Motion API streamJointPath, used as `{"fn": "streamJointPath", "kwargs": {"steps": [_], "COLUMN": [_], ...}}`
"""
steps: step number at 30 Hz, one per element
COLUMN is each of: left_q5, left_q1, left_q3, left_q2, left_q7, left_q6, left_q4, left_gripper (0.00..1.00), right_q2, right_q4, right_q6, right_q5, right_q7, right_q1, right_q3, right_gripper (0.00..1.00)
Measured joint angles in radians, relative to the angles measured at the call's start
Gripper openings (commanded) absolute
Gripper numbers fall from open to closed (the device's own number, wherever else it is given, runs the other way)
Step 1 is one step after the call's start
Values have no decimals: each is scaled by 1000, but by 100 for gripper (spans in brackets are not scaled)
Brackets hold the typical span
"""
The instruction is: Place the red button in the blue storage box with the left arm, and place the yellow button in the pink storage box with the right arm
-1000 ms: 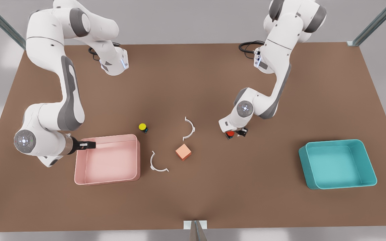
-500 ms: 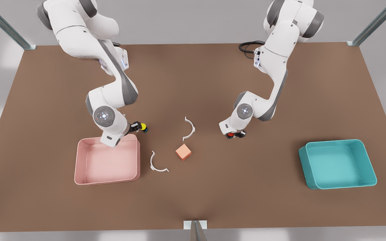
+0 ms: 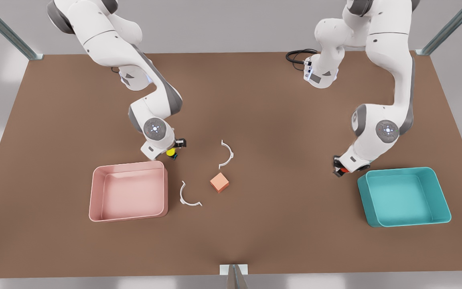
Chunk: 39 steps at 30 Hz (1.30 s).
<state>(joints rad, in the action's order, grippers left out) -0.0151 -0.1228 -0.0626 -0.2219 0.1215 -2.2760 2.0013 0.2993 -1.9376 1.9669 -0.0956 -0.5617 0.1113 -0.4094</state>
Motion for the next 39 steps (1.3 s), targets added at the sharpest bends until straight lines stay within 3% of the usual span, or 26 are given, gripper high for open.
{"fn": "streamJointPath", "kwargs": {"steps": [8, 9, 10, 15, 19, 26, 32, 36, 39], "left_q5": [-25, -30, -35, -49, -47, -41, -24, 14, 24], "left_q1": [269, 278, 281, 282, 268, 169, 5, -85, -53], "left_q3": [-1, -1, -1, 0, 5, 7, 4, 5, 5], "left_q2": [-165, -208, -244, -270, -185, -90, 207, 141, 124], "left_q7": [353, 395, 435, 602, 655, 580, 399, 284, 211], "left_q6": [58, 61, 64, 82, 161, 440, 551, 668, 733], "left_q4": [-211, -256, -292, -334, -339, -553, -464, -581, -602], "left_gripper": [56, 87, 100, 100, 100, 100, 100, 100, 100], "right_q2": [9, 16, 24, 61, 74, 85, 103, 120, 138], "right_q4": [-120, -127, -130, -134, -134, -157, -183, -184, -184], "right_q6": [101, 120, 137, 205, 240, 281, 319, 336, 352], "right_q5": [13, 11, 7, -28, -46, -62, -123, -154, -173], "right_q7": [-298, -332, -364, -505, -594, -712, -783, -819, -844], "right_q1": [-17, -17, -18, -18, -19, -20, -22, -22, -21], "right_q3": [-6, -6, -5, -4, 1, 3, 6, 7, 7], "right_gripper": [100, 100, 100, 100, 100, 100, 100, 100, 100]}}
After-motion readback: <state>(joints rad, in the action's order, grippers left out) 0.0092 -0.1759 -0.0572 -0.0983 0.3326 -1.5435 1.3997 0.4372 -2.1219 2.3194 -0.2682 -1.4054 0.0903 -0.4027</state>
